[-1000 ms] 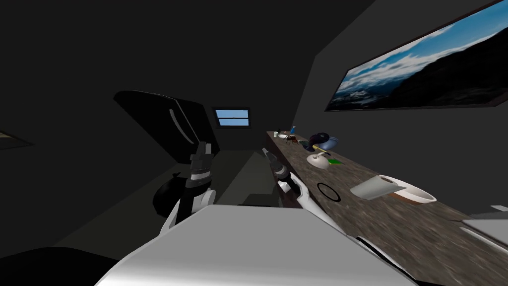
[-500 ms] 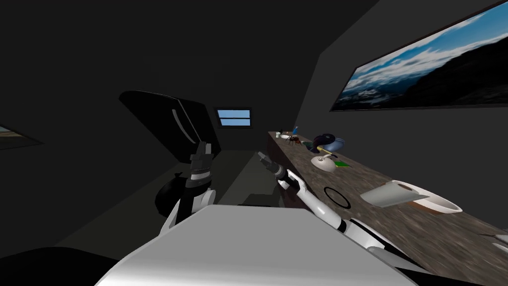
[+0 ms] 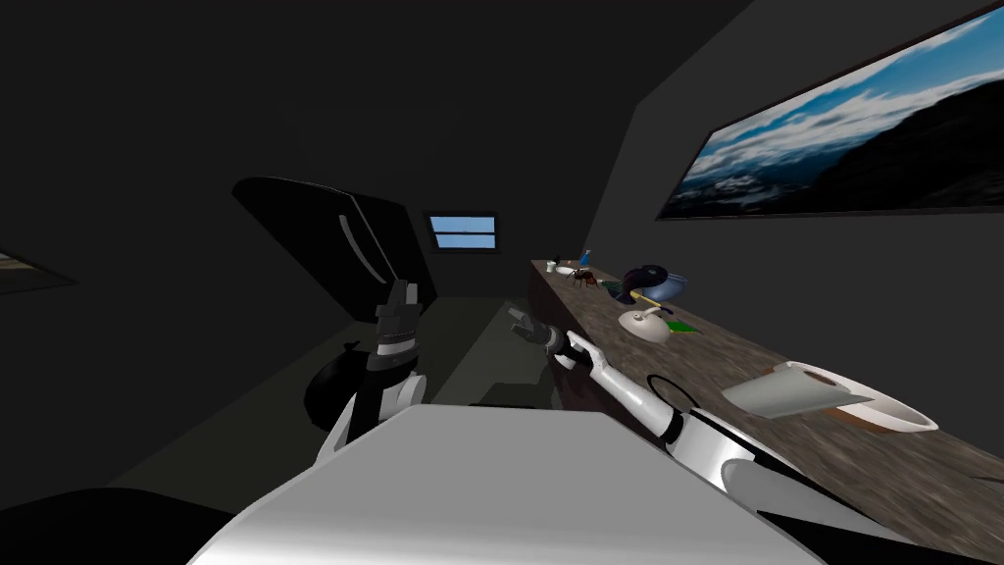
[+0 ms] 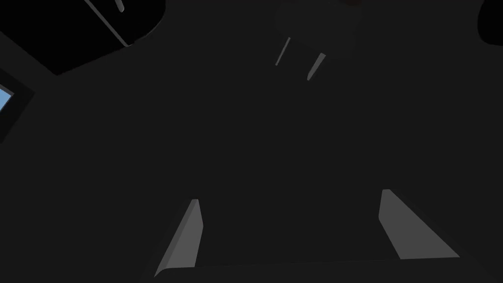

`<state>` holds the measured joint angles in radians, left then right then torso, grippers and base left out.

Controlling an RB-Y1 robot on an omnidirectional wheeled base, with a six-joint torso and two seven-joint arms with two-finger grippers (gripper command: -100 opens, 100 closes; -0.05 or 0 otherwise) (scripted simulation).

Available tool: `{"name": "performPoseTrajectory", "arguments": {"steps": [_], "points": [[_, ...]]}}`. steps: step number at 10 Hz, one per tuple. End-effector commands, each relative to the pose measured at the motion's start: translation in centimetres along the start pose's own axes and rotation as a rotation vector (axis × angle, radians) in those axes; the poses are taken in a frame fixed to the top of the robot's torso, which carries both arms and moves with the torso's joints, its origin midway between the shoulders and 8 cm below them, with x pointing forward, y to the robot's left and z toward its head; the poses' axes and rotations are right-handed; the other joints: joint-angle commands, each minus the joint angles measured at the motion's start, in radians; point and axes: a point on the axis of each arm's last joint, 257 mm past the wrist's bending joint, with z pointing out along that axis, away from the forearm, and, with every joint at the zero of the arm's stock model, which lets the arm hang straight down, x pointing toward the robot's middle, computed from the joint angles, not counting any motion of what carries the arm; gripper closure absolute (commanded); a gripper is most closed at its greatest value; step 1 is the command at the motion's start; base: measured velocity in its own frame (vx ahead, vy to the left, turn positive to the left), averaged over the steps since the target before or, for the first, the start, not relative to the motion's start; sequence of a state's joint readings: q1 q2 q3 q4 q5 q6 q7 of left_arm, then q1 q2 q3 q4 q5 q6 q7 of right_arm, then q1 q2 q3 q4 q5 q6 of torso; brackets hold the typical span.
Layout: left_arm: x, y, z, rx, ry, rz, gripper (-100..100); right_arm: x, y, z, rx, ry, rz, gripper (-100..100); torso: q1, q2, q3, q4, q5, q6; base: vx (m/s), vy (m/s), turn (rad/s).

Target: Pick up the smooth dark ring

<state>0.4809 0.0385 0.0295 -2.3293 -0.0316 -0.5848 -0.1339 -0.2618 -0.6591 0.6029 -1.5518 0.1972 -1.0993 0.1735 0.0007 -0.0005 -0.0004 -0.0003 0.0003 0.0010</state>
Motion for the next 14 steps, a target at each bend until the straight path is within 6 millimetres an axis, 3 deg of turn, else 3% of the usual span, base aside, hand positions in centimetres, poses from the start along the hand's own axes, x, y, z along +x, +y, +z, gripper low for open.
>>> {"name": "performPoseTrajectory", "arguments": {"steps": [1,4,7,9,10,11,12,13,14], "points": [[0.0,0.0,0.0,0.0,0.0,0.0,0,1.5,-0.5,-1.2,-0.013,0.094,-0.027,-100,0.0,0.0,0.0,0.0,0.0,0.0,0.024,0.012,-0.021],[0.0,0.0,0.0,0.0,0.0,0.0,0,3.0,-2.4,-3.8,0.025,0.189,-0.044,-100,-0.001,0.0,0.0,0.0,0.0,0.0,0.018,0.004,-0.023],[0.0,0.0,0.0,0.0,0.0,0.0,0,4.7,-4.0,-7.9,0.047,0.354,-0.086,-100,-0.001,0.001,0.0,0.0,0.0,0.0,0.014,-0.011,-0.05],[0.0,0.0,0.0,0.0,0.0,0.0,0,4.9,-4.7,-8.7,0.073,0.362,-0.083,-100,-0.002,0.001,0.001,0.0,-0.001,0.0,0.005,-0.011,-0.016],[0.0,0.0,0.0,0.0,0.0,0.0,0,5.3,-5.3,-10.9,0.084,0.44,-0.104,-100,-0.001,0.002,0.001,0.0,0.0,0.0,0.005,-0.015,-0.075],[0.0,0.0,0.0,0.0,0.0,0.0,0,5.3,-5.9,-11.6,0.107,0.447,-0.103,-100,-0.002,0.001,0.001,0.0,0.0,0.0,0.007,-0.015,-0.043],[0.0,0.0,0.0,0.0,0.0,0.0,0,5.6,-6.6,-14.0,0.126,0.521,-0.12,-100,-0.002,0.002,0.001,0.0,0.0,0.0,0.006,-0.025,-0.082],[0.0,0.0,0.0,0.0,0.0,0.0,0,5.5,-7.0,-14.7,0.145,0.531,-0.121,-100,-0.003,0.002,0.001,0.0,-0.001,0.001,0.004,-0.026,-0.05],[0.0,0.0,0.0,0.0,0.0,0.0,0,5.4,-7.4,-17.2,0.164,0.604,-0.139,-100,-0.003,0.002,0.001,0.0,-0.001,0.0,0.008,-0.033,-0.101]]}}
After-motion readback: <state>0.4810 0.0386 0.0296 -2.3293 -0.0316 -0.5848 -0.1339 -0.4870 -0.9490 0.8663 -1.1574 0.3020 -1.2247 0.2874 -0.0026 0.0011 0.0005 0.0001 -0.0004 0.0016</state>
